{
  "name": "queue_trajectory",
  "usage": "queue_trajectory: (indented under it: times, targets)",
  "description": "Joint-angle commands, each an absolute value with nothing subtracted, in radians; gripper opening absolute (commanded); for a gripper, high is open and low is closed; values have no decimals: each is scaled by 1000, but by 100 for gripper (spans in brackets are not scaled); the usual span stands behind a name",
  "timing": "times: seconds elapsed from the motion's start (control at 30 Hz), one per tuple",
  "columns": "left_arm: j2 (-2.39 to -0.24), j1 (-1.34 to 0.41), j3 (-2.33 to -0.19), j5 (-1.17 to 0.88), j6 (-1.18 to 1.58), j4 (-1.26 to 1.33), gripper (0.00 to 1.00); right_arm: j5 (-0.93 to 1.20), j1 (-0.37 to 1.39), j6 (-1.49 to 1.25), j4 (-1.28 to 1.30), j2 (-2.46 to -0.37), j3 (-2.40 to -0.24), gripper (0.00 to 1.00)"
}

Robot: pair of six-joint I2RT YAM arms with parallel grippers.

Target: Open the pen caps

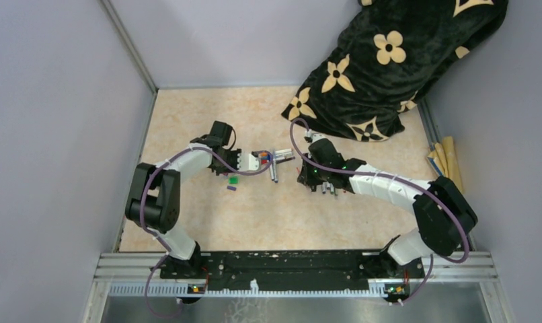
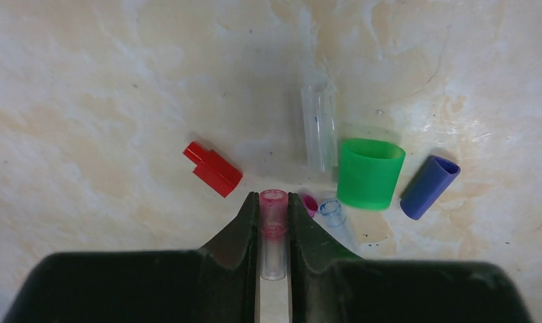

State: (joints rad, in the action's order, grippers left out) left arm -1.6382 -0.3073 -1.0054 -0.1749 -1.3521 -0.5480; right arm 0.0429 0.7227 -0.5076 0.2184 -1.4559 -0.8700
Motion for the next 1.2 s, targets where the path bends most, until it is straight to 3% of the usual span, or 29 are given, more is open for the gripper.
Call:
queue_trajectory:
  times: [0.0, 0.13, 0.47, 0.67, 0.93, 1.17]
  targets:
    - [-1679, -295, -1014, -168, -1283, -505, 5, -209, 726, -576, 105, -1527, -884, 0]
    - [-1680, -295, -1014, -196, -1263, -517, 15, -301, 736, -594, 91, -1611, -911, 0]
    - [-1673, -288, -1071, -222, -1218, -592, 54, -349, 750, -637, 58, -1725, -936, 0]
    - [-1658, -281, -1191, -302, -1171, -731, 63, -367, 751, -654, 53, -1724, -902, 2]
    - [-1645, -270, -1382, -429, -1098, -924, 73, -411, 750, -641, 88, -1667, -864, 24]
    - [-1597, -257, -1459, -528, -1054, -987, 84, -422, 752, -616, 127, -1595, -877, 28]
